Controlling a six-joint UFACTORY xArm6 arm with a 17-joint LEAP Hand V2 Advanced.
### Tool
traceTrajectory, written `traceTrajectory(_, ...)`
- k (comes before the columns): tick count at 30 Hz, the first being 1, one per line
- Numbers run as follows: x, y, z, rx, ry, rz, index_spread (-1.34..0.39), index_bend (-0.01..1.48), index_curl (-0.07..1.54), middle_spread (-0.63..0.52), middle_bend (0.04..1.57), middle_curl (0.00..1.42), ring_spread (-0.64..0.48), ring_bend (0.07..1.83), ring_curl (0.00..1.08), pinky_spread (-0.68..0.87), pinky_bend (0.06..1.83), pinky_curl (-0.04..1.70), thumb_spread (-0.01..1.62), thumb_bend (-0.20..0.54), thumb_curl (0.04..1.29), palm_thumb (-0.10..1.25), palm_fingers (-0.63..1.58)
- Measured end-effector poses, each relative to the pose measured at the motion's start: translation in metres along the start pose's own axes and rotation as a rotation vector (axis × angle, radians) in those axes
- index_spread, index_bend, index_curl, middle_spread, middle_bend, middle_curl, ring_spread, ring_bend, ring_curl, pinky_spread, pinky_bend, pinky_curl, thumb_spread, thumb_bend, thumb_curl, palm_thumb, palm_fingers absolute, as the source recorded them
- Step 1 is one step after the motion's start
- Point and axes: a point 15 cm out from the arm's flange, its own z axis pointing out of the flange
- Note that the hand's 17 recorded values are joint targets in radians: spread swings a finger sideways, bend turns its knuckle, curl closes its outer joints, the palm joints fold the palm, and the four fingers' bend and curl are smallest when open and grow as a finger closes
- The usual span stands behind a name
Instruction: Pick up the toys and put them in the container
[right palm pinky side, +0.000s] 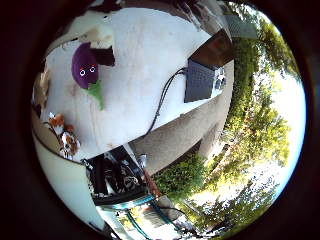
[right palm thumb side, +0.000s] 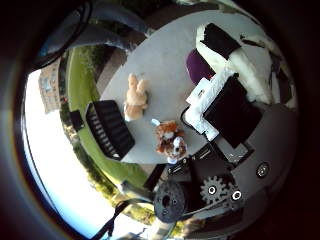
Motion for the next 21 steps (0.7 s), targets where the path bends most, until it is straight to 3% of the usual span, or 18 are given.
traceTrajectory(14,-0.02,-0.023,0.069,-0.056,-0.001,0.007,-0.36,0.18,0.41,-0.18,0.25,0.54,0.04,0.95,0.44,0.24,1.28,0.57,1.23,-0.019,0.41,0.88,0.89)
traceTrajectory(21,-0.019,-0.026,0.06,-0.043,0.005,-0.005,-0.36,0.18,0.41,-0.18,0.25,0.54,0.04,0.95,0.44,0.24,1.28,0.57,1.23,-0.019,0.41,0.88,0.89)
